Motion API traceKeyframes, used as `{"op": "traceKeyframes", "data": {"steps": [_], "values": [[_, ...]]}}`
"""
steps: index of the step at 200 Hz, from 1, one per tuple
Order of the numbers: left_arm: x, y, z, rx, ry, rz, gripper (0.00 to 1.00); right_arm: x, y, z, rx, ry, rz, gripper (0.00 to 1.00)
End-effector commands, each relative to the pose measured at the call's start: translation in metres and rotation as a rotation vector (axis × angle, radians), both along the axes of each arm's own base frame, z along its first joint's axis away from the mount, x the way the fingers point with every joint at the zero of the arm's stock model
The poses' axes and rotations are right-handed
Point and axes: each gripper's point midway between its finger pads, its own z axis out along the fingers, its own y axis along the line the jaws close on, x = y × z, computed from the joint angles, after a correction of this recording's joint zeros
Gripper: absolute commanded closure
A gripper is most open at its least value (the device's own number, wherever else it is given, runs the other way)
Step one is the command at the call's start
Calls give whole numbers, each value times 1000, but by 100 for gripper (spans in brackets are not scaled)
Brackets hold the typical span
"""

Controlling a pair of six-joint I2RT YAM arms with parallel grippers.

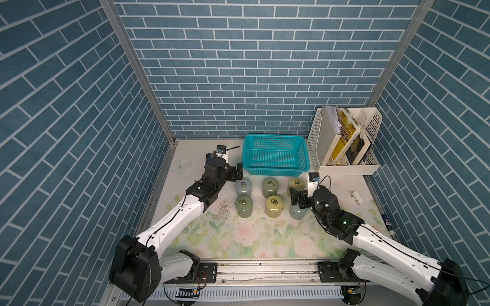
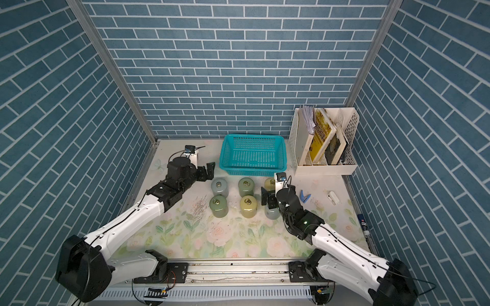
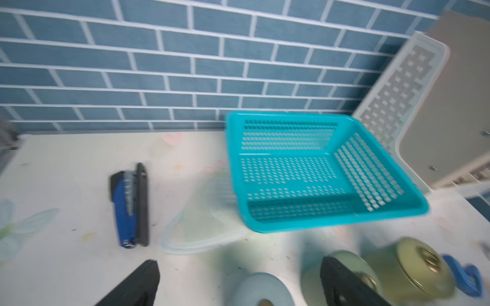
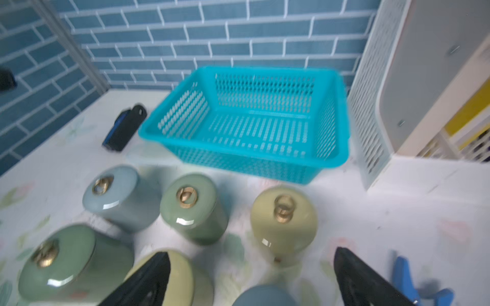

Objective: Take the tea canister out of the basket
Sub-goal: Place the tea canister at the center of the board, then reset both arms

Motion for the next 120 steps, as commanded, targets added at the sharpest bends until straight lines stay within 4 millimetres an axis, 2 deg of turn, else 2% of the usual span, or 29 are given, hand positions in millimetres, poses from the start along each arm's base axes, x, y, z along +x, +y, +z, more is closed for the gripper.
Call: {"op": "traceKeyframes", "data": {"steps": [1, 13, 25, 49, 62, 89, 94, 97, 120], "values": [[12, 51, 13, 12, -49, 169, 0, 22, -50, 21, -34, -50, -142, 0], [14, 74, 8, 34, -60, 246, 0, 34, -76, 24, -38, -66, -227, 0], [15, 97, -3, 38, -66, 314, 0, 45, -101, 18, -40, -66, -313, 0], [12, 136, -30, 101, -79, 444, 0, 64, -142, -12, -39, -30, -428, 0], [9, 151, -42, 136, -87, 488, 0, 69, -160, -29, -41, -18, -474, 0], [2, 159, -59, 189, -145, 508, 0, 66, -185, -49, -46, -50, -551, 0], [3, 160, -57, 189, -167, 512, 0, 64, -189, -52, -55, -62, -561, 0], [-1, 160, -67, 196, -153, 511, 0, 63, -191, -53, -60, -77, -563, 0], [-2, 157, -82, 205, -181, 466, 0, 60, -201, -63, -105, -118, -573, 0]]}}
